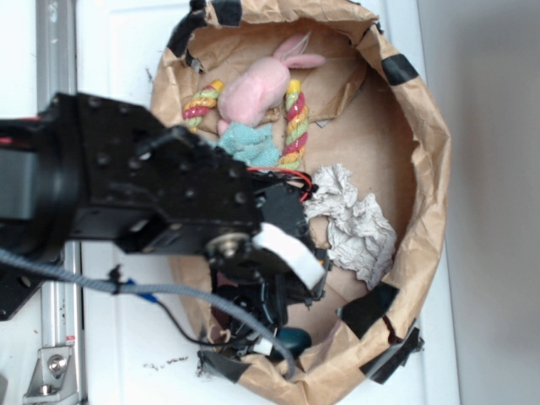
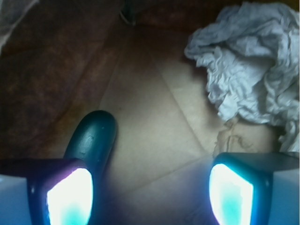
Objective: Grab the plastic pickle.
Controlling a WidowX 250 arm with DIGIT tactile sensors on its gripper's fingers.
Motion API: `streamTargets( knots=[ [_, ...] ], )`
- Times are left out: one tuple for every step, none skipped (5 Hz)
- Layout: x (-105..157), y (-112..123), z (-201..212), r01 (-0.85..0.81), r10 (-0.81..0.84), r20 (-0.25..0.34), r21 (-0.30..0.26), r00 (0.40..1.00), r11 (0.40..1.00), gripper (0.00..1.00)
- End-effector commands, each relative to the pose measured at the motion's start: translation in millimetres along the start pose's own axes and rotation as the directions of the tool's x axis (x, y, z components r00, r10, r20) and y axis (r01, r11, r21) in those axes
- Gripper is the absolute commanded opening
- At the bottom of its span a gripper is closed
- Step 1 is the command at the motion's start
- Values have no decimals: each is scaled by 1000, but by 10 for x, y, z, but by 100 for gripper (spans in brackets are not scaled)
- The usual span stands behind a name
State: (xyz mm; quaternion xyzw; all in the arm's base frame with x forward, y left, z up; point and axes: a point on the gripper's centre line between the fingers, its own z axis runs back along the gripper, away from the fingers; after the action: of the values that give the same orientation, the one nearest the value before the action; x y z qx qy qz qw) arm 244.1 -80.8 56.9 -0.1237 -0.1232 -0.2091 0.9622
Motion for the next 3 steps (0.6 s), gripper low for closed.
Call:
streamTargets(
  knots=[
    [115,-154,-113,209,-207,39,-74,978,975,100],
    [137,-205,-172,219,-217,37,-120,976,968,100],
    [151,-253,-259,206,-207,-2,-92,978,974,100]
  ],
)
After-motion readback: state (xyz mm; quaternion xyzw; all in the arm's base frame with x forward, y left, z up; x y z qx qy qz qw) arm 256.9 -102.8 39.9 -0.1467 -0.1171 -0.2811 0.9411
